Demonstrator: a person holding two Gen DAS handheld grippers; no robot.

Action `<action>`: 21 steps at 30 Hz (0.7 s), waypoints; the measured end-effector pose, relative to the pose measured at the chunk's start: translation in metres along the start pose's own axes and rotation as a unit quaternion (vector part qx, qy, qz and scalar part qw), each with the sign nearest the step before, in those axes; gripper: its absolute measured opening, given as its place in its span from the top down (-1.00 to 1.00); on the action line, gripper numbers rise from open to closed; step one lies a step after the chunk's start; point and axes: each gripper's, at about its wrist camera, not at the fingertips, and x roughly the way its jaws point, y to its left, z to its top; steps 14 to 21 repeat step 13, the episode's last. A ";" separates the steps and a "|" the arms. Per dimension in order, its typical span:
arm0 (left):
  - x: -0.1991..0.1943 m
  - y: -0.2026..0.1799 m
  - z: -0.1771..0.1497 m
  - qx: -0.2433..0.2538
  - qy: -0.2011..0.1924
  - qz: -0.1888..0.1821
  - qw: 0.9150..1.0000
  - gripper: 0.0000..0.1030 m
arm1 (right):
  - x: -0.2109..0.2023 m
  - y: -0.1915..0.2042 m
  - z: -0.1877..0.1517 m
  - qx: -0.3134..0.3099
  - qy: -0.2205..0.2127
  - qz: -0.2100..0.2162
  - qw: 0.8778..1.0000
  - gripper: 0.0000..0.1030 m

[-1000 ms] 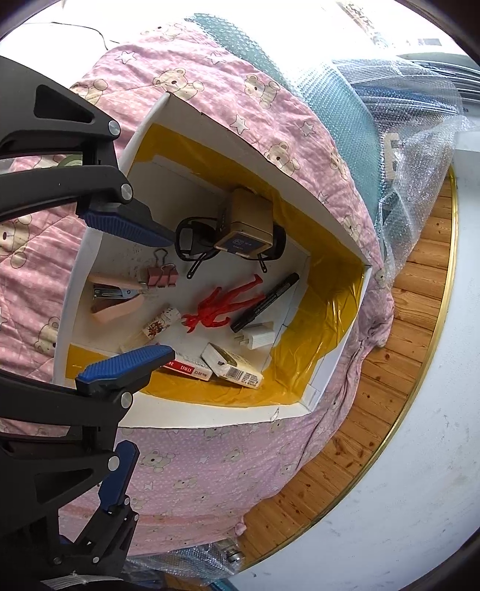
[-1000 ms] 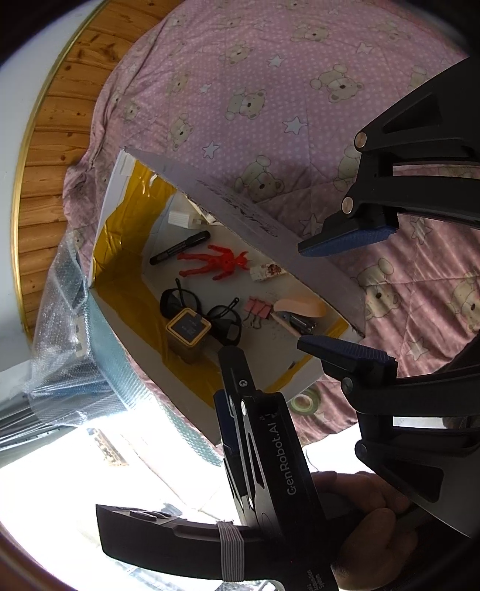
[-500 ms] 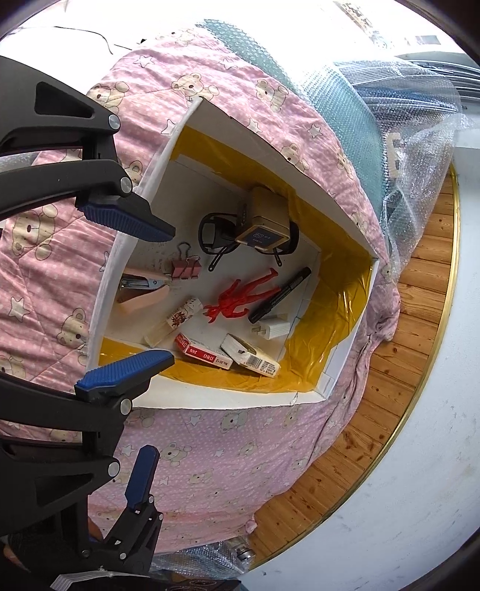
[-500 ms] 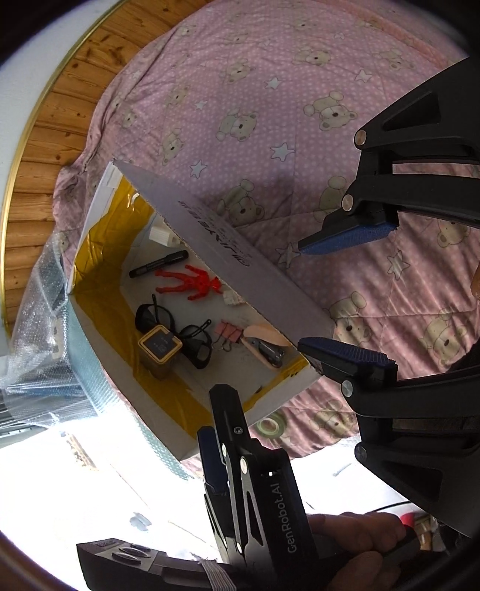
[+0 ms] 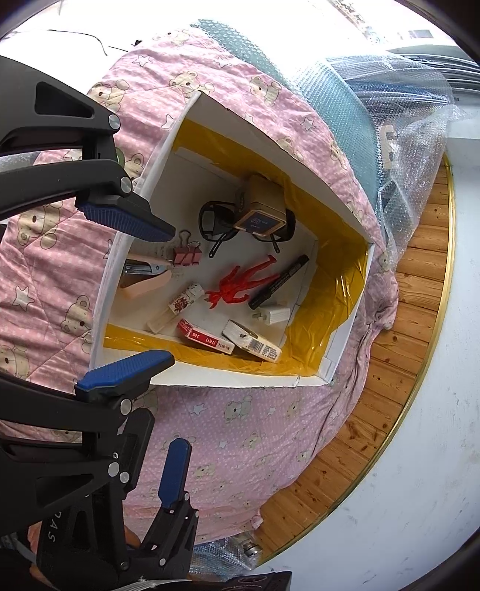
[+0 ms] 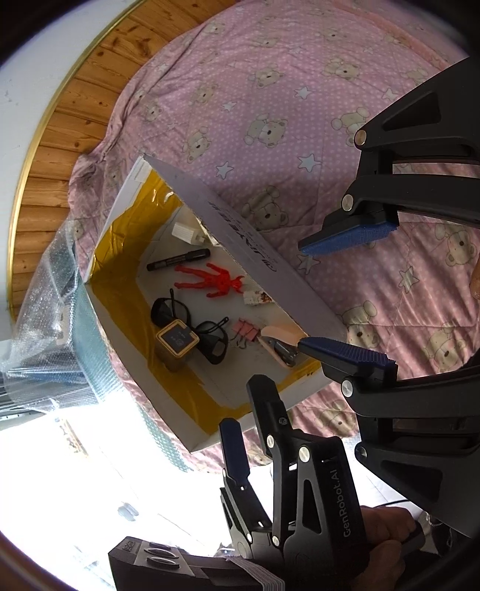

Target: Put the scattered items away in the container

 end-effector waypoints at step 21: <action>-0.001 0.001 0.000 -0.002 0.001 -0.005 1.000 -0.21 | 0.000 0.006 0.008 -0.020 -0.001 -0.004 1.000 0.04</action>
